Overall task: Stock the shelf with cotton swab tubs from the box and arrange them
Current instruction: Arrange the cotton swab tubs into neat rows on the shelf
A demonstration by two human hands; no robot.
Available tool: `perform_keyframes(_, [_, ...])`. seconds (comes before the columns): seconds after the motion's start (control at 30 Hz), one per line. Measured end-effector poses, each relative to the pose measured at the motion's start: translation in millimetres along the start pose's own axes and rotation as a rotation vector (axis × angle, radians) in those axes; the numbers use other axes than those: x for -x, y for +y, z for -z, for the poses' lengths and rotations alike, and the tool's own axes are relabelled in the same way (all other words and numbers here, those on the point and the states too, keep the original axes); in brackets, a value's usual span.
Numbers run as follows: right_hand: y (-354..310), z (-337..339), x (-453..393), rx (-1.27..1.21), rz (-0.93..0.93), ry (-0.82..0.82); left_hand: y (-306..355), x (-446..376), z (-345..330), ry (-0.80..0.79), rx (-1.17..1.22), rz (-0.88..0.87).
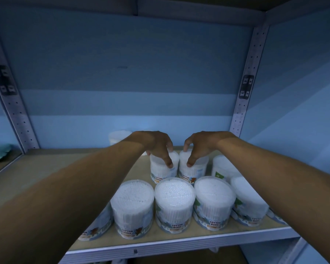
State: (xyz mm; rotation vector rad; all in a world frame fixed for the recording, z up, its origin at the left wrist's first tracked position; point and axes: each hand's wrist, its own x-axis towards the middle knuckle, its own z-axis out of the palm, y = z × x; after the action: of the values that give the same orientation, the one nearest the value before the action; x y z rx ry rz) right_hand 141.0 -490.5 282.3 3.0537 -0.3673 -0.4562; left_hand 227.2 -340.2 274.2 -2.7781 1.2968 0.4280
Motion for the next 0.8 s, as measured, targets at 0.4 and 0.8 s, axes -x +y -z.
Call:
perform_keyframes(0.4, [10,-1,3,-0.047,0.003,0.008,3,-2,0,-0.032,0.044,0.022])
perform_keyframes(0.8, [10,-4,-5,-0.055,0.039,-0.015,3,-3,-6,0.029,0.07,0.088])
